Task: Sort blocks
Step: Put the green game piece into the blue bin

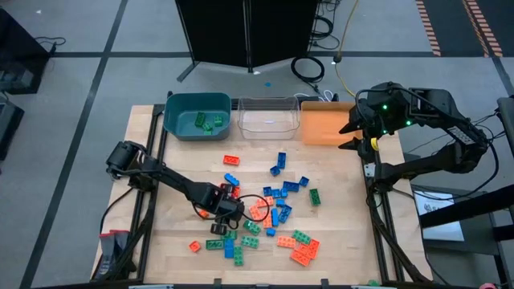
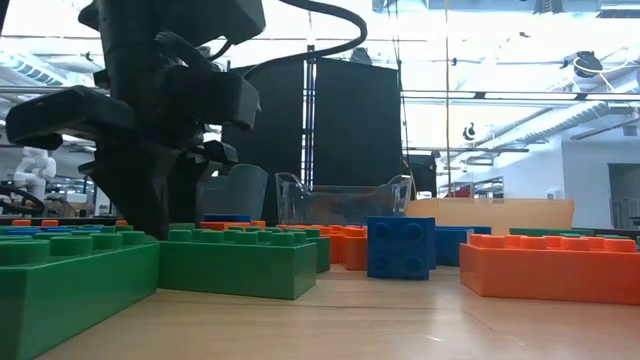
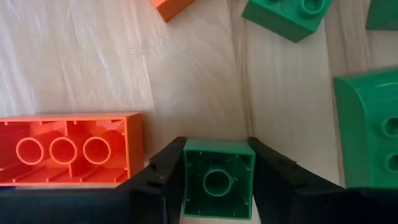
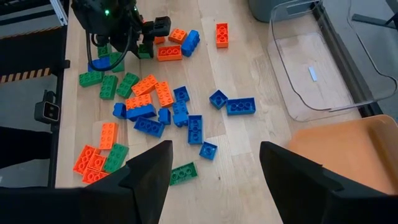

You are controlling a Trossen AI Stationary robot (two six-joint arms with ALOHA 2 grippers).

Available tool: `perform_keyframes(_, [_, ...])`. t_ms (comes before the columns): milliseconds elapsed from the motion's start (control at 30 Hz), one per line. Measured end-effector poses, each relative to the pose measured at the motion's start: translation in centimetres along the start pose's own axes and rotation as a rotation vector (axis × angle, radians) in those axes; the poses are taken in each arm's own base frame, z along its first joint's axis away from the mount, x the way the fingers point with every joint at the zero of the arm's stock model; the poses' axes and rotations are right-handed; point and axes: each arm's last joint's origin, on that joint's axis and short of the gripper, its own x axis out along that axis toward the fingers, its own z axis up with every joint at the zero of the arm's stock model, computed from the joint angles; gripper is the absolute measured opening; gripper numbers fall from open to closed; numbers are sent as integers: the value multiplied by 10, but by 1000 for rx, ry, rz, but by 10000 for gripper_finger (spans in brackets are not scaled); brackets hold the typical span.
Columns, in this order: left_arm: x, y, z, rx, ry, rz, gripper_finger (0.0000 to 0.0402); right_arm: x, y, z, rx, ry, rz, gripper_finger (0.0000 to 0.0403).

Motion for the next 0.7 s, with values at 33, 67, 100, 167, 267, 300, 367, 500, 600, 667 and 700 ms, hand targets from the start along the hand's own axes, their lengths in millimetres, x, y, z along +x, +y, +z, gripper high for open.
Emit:
perform_keyframes(33, [-1,0,1,0,1,0,143,0,0,0,0,0,0,240])
perform_keyframes(67, [-2,0,2,0,4,1,143,0,0,0,0,0,0,240])
perform_keyframes(100, [-4,0,3,1,3,1,143,0,0,0,-1,0,0,240])
perform_keyframes(167, [-7,1,4,-20,8,5,143,0,0,0,-1,0,0,240])
perform_keyframes(267, [-17,5,13,-71,-17,21,143,0,0,0,-2,-1,0,240])
perform_keyframes(300, [-21,7,15,-88,-21,26,143,0,0,0,-2,-1,0,240])
perform_keyframes(367, [-27,11,18,-114,-29,29,143,0,0,0,-4,-1,0,240])
perform_keyframes(500, [-52,21,27,-148,-121,61,143,0,0,0,-12,-3,0,240])
perform_keyframes(600, [-76,38,25,-194,-164,155,143,0,0,1,-14,-10,-1,240])
perform_keyframes(667, [-94,55,19,-249,-199,215,143,0,0,1,-23,-9,-1,240])
perform_keyframes(700, [-104,64,16,-286,-228,242,143,0,0,1,-28,-10,-1,240])
